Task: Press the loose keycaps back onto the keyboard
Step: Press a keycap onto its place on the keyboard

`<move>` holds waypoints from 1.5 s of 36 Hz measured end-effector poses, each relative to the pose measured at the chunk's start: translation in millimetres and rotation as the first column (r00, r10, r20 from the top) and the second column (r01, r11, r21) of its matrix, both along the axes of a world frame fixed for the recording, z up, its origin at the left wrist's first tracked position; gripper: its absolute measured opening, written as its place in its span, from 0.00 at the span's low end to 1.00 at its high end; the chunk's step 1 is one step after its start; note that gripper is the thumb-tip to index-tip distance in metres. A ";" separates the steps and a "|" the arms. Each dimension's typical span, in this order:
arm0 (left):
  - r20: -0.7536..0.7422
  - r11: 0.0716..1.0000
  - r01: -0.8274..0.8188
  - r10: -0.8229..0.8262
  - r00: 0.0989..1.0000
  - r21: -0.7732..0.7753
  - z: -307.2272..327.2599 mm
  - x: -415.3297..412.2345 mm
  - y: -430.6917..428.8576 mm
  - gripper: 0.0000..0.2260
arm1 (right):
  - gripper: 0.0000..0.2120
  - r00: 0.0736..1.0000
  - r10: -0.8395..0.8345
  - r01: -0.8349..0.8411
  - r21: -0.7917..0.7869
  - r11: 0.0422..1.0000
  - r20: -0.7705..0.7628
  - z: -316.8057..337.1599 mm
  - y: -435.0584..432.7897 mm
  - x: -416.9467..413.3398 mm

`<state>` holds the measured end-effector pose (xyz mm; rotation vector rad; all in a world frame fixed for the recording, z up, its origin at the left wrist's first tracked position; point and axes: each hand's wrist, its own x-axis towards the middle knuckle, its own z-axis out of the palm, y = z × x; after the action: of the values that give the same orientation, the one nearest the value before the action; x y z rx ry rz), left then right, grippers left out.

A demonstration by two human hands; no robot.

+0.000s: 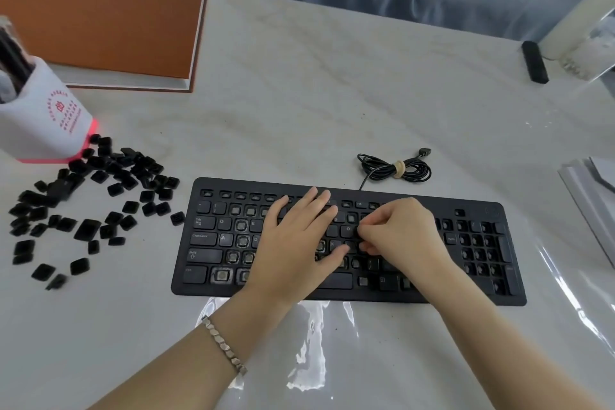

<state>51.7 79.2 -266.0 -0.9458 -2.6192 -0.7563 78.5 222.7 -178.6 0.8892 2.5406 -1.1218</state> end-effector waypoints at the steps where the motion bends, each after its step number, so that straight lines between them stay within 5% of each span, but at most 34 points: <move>1: 0.003 1.000 0.001 -0.001 1.000 0.001 -0.1 0.0 -0.1 0.21 | 0.09 1.000 -0.024 0.025 -0.037 0.999 0.008 -0.5 1.0 -0.1; 7: 0.014 1.000 0.002 -0.002 1.000 0.006 0.1 -0.3 -1.1 0.21 | 0.05 0.991 -0.130 0.129 -0.203 0.971 0.006 -2.9 6.0 0.6; 15: 0.022 1.000 0.014 -0.014 1.000 0.000 0.1 -0.2 -1.8 0.22 | 0.08 0.994 -0.112 0.111 -0.184 0.977 0.009 -4.6 5.7 -1.7; 23: 0.006 0.999 0.023 -0.023 1.000 0.036 -2.3 0.1 -1.4 0.20 | 0.06 0.988 0.147 -0.155 0.272 0.950 0.049 0.8 -10.1 -11.0; 29: 0.001 0.997 0.021 -0.021 1.000 0.069 -1.4 0.2 -2.7 0.18 | 0.05 0.961 0.244 -0.275 0.420 0.865 0.129 1.3 -25.3 -18.5; 35: -0.012 0.988 -0.118 0.120 0.993 0.101 -0.1 3.8 -14.1 0.14 | 0.06 0.996 0.055 -0.038 0.237 0.971 -0.067 -3.4 -16.6 -6.3; 42: -0.019 0.994 -0.100 0.101 0.995 0.049 -0.9 5.3 -36.7 0.17 | 0.03 0.940 -0.204 0.238 0.095 0.967 -0.274 -17.2 -17.7 16.1; 51: -0.005 0.994 -0.105 0.105 0.994 0.043 -0.3 5.6 -34.1 0.18 | 0.05 0.926 -0.148 0.246 0.255 0.935 -0.348 -30.0 -38.6 17.6; 54: 0.012 0.994 -0.103 0.102 0.995 0.043 -0.2 5.6 -34.4 0.18 | 0.04 0.897 -0.194 0.290 0.198 0.936 -0.397 -34.7 -41.4 19.9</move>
<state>57.3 44.7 -266.2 -0.7907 -2.6250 -0.7910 98.4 181.3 -213.3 1.1868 3.0023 -1.1437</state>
